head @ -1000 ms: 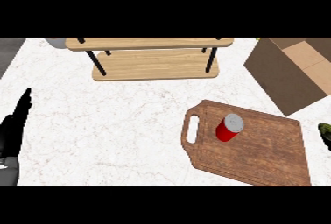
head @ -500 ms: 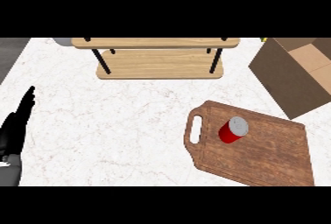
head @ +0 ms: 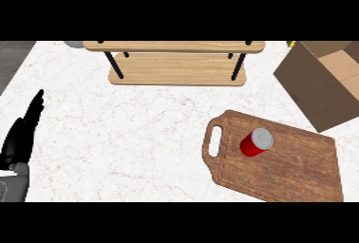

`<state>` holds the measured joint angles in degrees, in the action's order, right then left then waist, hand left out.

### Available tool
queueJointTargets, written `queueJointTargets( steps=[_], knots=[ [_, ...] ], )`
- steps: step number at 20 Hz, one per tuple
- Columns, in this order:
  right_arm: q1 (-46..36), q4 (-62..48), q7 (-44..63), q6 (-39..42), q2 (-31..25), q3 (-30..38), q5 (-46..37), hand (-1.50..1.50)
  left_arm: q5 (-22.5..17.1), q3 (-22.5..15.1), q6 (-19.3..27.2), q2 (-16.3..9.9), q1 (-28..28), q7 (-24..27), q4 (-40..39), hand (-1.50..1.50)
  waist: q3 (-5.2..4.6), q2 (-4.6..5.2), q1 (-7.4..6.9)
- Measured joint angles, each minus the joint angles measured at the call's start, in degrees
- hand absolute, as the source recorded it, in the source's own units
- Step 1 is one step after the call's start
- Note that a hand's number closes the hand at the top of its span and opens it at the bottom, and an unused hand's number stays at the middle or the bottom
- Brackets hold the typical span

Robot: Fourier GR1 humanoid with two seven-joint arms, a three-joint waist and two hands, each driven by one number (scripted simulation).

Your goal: Pick the squash from the cutting board and place it in the cardboard box

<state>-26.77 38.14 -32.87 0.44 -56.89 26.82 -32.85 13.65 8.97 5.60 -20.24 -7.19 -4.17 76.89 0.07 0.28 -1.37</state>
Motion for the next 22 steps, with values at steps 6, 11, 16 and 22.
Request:
queueJointTargets(
  steps=[6, 11, 16, 22],
  knots=[
    [-11.4, -4.8, 5.2, 2.9, 2.2, -2.0, 0.1, 1.5, -0.3, 0.8, -0.9, -0.4, 0.1, 1.6, -1.1, 0.0, -0.03, 0.11, -0.38],
    [-20.4, -10.4, 10.1, 3.0, 5.4, -3.4, -0.7, 1.5, 0.4, 0.3, -0.7, 0.2, -1.2, 1.0, -1.4, 0.0, -0.02, 0.3, -0.85],
    [-27.0, -16.9, 12.8, 1.9, 7.2, -4.0, -2.0, 1.5, 0.3, 0.4, -1.1, 0.2, -2.2, 1.4, -2.0, 0.0, 0.04, 0.71, -1.66],
    [-31.1, -22.6, 14.8, -1.9, 10.2, -4.6, -3.8, 1.5, 1.1, -0.6, -0.5, 1.4, -3.2, 1.4, -2.3, 0.0, 0.12, 1.22, -2.64]
  ],
)
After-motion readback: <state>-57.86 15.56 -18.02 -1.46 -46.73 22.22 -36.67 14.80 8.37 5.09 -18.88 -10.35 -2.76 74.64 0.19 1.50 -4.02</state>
